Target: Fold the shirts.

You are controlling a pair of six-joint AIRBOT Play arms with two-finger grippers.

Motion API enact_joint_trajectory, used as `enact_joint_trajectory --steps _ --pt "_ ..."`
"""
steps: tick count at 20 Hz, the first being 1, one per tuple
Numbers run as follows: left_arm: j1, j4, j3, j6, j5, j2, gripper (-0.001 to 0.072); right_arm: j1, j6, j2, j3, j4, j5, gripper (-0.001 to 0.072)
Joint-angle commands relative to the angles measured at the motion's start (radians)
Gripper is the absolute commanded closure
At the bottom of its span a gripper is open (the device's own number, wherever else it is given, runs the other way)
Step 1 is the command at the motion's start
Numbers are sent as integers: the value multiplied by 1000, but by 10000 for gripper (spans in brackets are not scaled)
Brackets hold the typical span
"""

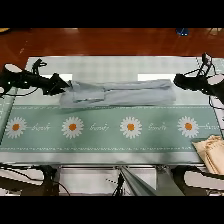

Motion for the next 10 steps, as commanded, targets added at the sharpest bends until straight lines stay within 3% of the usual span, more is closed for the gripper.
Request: enact_joint_trajectory --steps 1,3,6,7,10 --pt "89 7 1 18 -126 21 243 -35 -4 67 0 -223 77 310" --pt "116 7 1 18 -148 39 243 -69 22 94 0 -274 117 302" --pt "111 3 1 29 -155 60 243 -132 144 65 0 -243 198 147" --pt "105 3 1 30 -155 63 244 -155 153 41 0 -181 229 106" --pt "89 -11 1 52 -155 65 244 -199 111 -39 0 64 274 106"
